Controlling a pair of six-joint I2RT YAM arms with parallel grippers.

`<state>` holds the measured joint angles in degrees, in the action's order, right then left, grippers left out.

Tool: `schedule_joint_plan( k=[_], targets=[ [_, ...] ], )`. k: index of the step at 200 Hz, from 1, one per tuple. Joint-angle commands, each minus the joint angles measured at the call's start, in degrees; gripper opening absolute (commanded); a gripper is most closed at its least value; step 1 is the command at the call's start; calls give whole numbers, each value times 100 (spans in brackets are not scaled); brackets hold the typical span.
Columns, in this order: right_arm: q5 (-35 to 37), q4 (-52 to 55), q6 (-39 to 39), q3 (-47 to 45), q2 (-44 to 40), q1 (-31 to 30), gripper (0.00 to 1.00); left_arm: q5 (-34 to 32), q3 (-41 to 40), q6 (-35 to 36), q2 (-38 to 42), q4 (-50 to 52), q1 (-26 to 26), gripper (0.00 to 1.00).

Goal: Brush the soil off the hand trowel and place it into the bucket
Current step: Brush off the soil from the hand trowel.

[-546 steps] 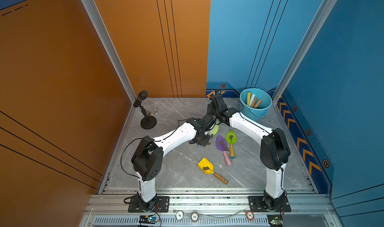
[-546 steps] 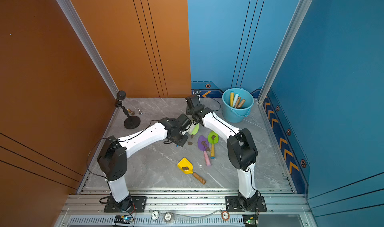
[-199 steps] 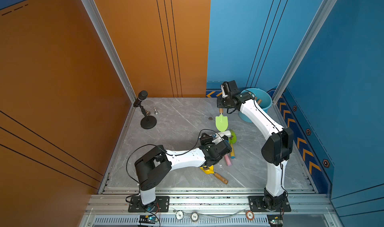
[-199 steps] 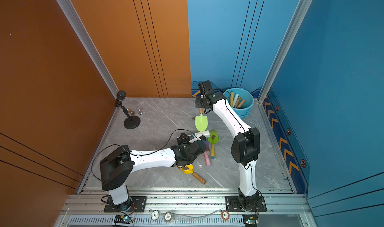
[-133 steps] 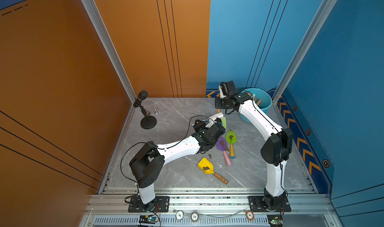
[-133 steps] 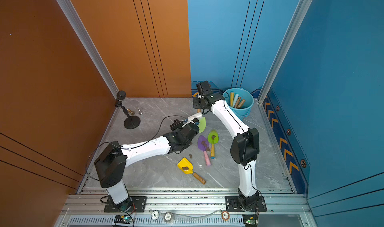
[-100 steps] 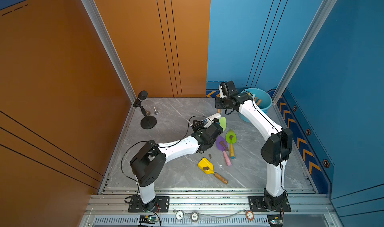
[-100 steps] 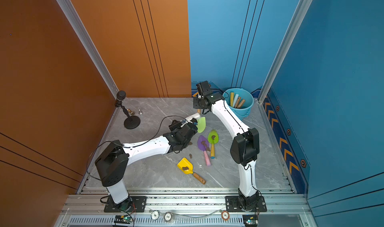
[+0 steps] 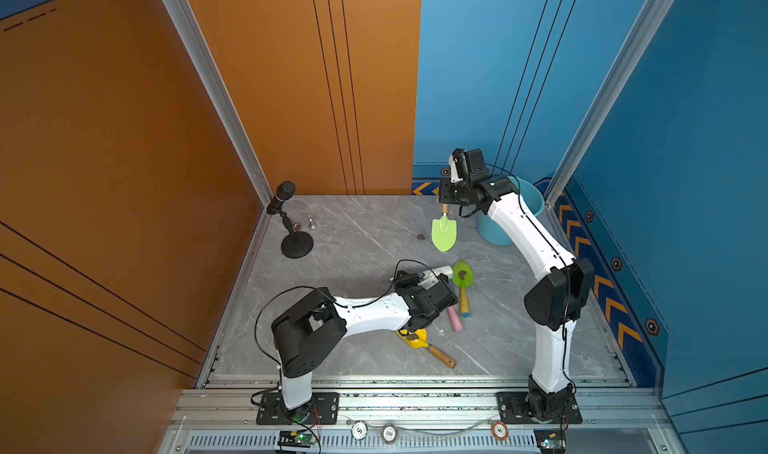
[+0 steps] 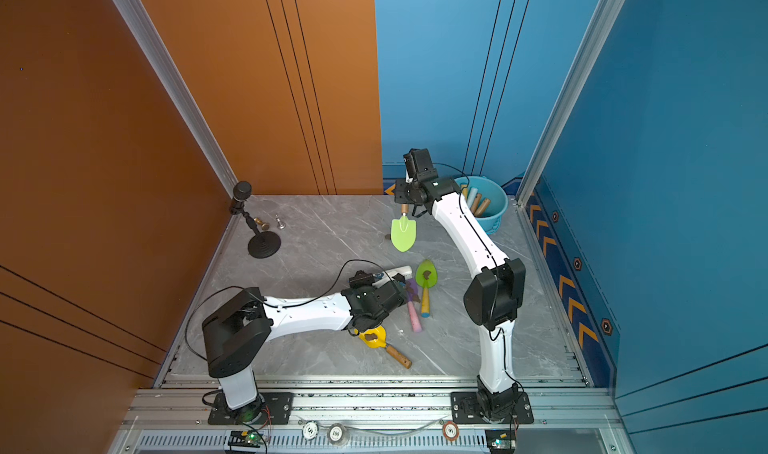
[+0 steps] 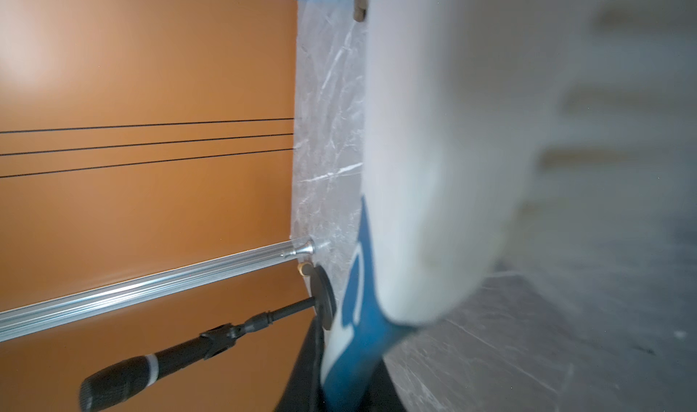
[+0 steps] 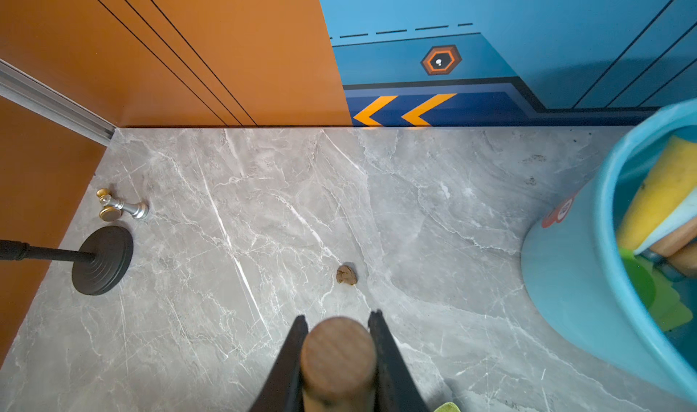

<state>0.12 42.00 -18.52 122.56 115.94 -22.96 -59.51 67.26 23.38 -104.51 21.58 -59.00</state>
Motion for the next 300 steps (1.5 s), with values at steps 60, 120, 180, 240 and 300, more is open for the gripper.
schedule_joint_plan(
  k=[60, 120, 180, 240, 300],
  targets=[
    [-1687, -2568, 1124, -1182, -894, 105, 7, 7395, 1995, -2477, 1063, 3163, 2660, 0],
    [-3620, -4339, 1223, -1916, -1665, 248, 2, 9379, 2801, -2647, 733, 3832, 3540, 0],
    [-3991, -4569, 1145, -2000, -1843, 100, 2, 9772, 3472, -2737, 626, 3878, 3498, 0],
    [-3785, -4420, 1285, -1822, -1887, -24, 1, 9053, 3231, -2610, 503, 4015, 2718, 0],
    [-3569, -4373, 1342, -1771, -1944, 28, 1, 8613, 2729, -2752, 288, 3911, 2282, 0]
  ],
)
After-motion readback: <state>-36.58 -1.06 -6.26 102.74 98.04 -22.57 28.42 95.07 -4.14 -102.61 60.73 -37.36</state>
